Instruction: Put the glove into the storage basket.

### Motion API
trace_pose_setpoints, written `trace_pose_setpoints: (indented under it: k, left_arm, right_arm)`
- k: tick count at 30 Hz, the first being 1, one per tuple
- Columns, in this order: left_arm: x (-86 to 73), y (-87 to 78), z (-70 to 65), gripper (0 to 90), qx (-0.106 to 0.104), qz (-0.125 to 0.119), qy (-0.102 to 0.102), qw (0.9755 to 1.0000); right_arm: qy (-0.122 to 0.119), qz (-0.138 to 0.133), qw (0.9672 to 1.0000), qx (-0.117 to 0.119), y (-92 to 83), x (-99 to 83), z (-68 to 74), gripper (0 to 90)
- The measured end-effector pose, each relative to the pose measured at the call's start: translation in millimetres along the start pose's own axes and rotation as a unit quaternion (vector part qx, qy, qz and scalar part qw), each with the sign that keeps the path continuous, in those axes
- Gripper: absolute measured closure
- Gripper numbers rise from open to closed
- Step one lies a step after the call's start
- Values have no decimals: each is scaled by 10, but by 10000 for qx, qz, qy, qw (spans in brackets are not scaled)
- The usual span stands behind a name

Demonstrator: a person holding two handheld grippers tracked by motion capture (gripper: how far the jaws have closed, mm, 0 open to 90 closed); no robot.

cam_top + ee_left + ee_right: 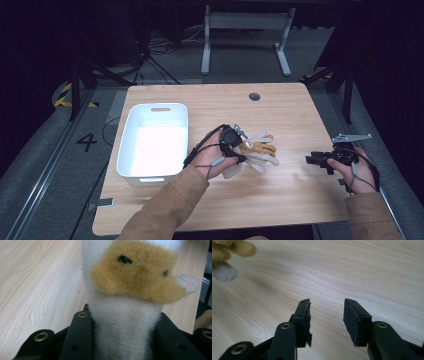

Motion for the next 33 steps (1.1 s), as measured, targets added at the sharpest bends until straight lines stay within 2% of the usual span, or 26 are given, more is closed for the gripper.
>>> trace_pose_setpoints:
  k: [1,3,6,8,10,15,23,29,31,33]
  left_arm:
    - [0,-31,0,695,20,-18,-106,9999]
    - [1,-88,13,695,79,-5,-167,9998]
    - [-1,-181,32,695,182,-31,-264,9995]
    - [-7,-251,49,694,327,-16,-289,9990]
    - [-18,-320,65,693,414,-40,-388,9984]
    - [-43,-502,109,692,521,-121,-581,9969]
    - [-52,-759,164,692,768,-131,-835,9935]
    - [-23,-887,222,691,975,73,-985,9903]
    - [-7,-925,250,691,1040,109,-1006,9894]
    - [12,-972,287,691,1024,133,-1110,9884]
  right_arm:
    - [-9,-21,10000,2,9,8,7,593]
    - [-91,27,9999,34,36,27,21,599]
    - [-434,-91,9990,-28,106,80,33,602]
    - [-456,-95,9989,-16,122,91,38,607]
    - [-489,-34,9988,30,175,122,55,607]
    - [-692,250,9973,-51,257,177,51,640]
    - [-585,424,9973,140,397,214,64,671]
    - [-654,515,9964,143,440,226,79,687]
    - [-622,500,9966,183,425,231,80,690]
    - [-531,439,9973,241,408,237,83,686]
Point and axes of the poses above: each handheld gripper's, and its own axes: y roughly forward along the jaws, x roughly out of its top, z roughly to its left, the point moved 2 cm from there along y, roughly forward along the jaws, and after that the axes turned 14 degrees about -z, right-handed, at the moved point
